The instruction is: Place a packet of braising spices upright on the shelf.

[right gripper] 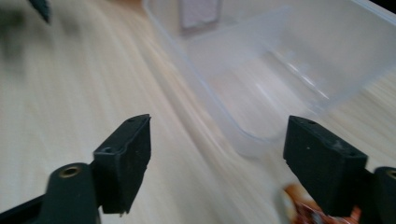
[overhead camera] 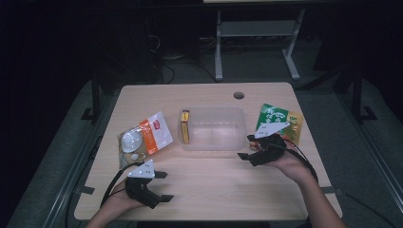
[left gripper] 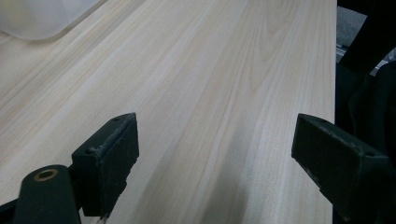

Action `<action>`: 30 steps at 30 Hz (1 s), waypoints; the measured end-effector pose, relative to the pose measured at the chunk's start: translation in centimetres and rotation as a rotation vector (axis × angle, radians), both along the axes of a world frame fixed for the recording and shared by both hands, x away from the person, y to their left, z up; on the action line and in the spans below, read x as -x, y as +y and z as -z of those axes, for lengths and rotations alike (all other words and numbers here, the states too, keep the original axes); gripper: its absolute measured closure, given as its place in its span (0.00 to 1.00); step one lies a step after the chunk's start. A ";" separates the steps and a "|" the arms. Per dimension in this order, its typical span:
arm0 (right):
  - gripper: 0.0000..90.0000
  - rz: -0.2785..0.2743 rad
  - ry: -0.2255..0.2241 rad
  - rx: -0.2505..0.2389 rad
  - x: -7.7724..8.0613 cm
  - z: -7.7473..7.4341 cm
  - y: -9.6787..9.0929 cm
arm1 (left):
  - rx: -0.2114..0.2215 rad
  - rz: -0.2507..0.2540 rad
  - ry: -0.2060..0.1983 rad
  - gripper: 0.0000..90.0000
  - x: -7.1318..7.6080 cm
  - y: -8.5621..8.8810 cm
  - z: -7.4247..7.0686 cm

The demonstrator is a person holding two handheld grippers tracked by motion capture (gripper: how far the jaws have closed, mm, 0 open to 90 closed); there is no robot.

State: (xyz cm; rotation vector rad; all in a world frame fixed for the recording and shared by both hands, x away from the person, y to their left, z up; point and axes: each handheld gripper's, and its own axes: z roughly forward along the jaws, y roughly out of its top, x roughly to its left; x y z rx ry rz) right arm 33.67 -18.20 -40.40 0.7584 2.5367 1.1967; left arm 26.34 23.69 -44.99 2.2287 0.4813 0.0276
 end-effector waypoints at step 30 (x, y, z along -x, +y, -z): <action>1.00 0.374 0.055 0.193 -5.3 5.4 -10.1 | -0.011 0.013 0.000 0.16 0.0 -0.3 0.2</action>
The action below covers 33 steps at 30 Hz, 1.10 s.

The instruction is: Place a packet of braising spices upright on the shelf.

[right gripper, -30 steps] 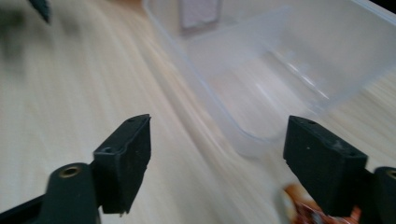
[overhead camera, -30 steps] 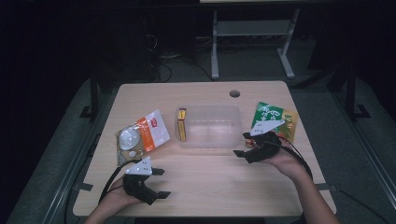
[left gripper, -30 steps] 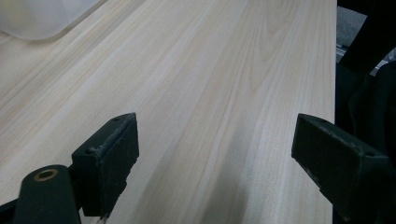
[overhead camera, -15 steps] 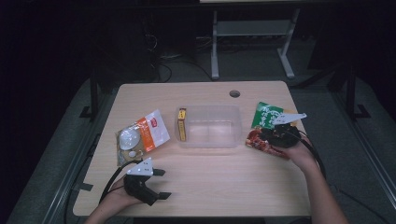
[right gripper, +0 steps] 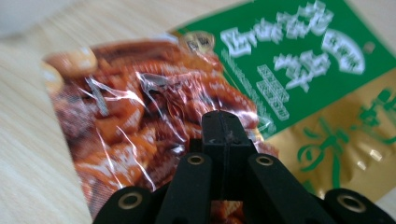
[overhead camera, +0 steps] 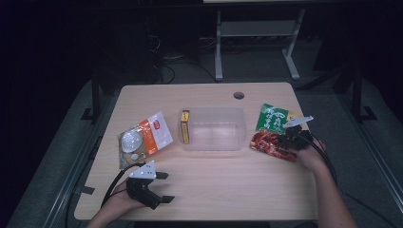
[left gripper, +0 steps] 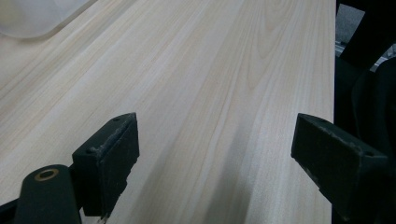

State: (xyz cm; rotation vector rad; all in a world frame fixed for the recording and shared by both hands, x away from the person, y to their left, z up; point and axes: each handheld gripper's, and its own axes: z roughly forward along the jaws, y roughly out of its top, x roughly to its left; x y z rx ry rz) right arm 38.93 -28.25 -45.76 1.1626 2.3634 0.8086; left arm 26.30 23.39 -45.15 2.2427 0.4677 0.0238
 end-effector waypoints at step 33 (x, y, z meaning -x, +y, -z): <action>1.00 -0.126 0.091 0.112 3.8 -0.2 3.1 | -0.014 0.002 0.009 0.16 0.1 -0.2 0.1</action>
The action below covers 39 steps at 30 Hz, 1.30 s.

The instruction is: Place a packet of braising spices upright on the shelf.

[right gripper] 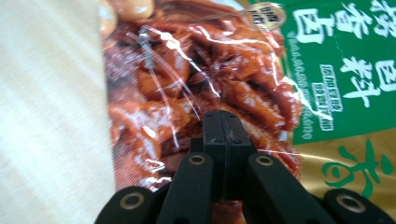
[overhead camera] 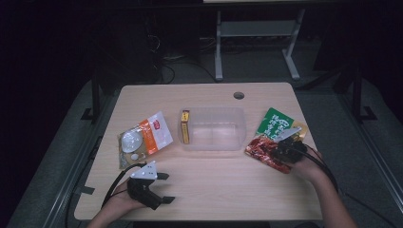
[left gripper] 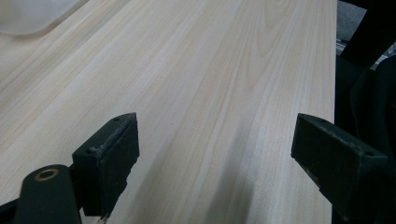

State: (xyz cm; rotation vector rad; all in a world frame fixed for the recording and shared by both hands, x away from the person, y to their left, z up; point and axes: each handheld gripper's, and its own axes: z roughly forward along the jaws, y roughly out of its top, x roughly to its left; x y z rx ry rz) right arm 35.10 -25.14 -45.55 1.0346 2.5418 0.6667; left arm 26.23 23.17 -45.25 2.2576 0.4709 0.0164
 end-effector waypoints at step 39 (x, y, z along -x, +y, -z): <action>1.00 0.315 -0.050 -0.027 -11.8 0.7 -5.6 | 0.009 -0.007 0.009 0.16 -0.6 -0.3 0.2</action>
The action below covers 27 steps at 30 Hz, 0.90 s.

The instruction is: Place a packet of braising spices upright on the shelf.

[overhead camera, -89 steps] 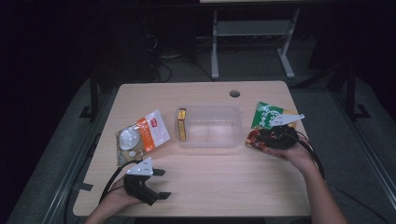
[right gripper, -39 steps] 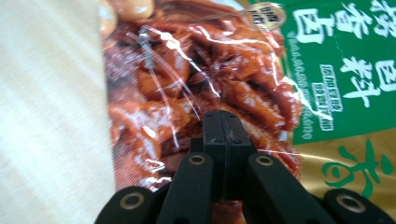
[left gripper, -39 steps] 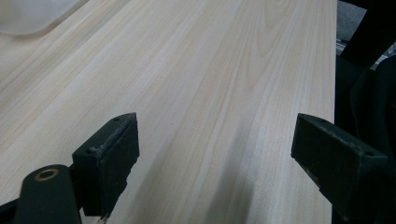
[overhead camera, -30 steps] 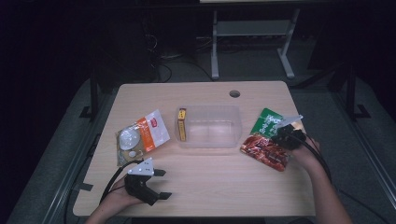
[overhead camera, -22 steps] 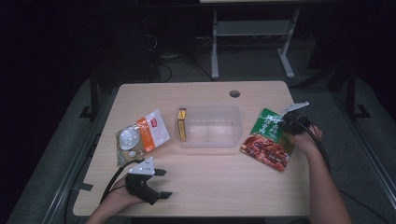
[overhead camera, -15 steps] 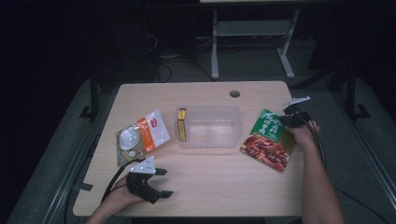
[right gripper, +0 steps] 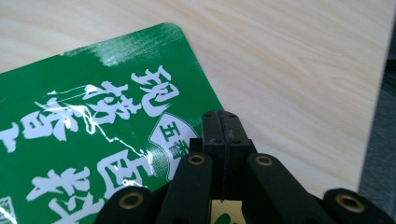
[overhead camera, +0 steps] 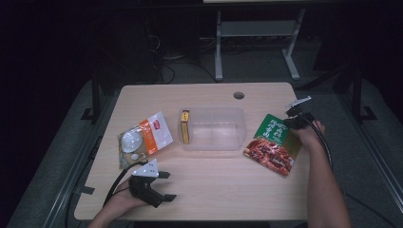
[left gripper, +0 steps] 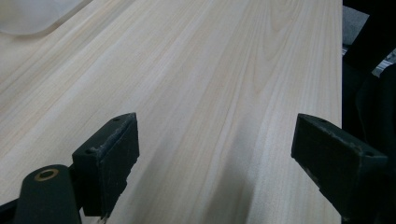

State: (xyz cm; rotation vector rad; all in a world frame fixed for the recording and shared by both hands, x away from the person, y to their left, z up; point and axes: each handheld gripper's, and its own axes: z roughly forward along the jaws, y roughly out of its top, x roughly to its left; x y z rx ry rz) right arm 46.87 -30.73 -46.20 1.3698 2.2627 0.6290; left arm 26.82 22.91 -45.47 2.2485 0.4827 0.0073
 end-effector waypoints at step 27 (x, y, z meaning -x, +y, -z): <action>1.00 -0.283 0.085 0.029 9.6 -0.8 3.2 | 0.002 0.009 -0.011 0.16 0.4 0.0 -0.3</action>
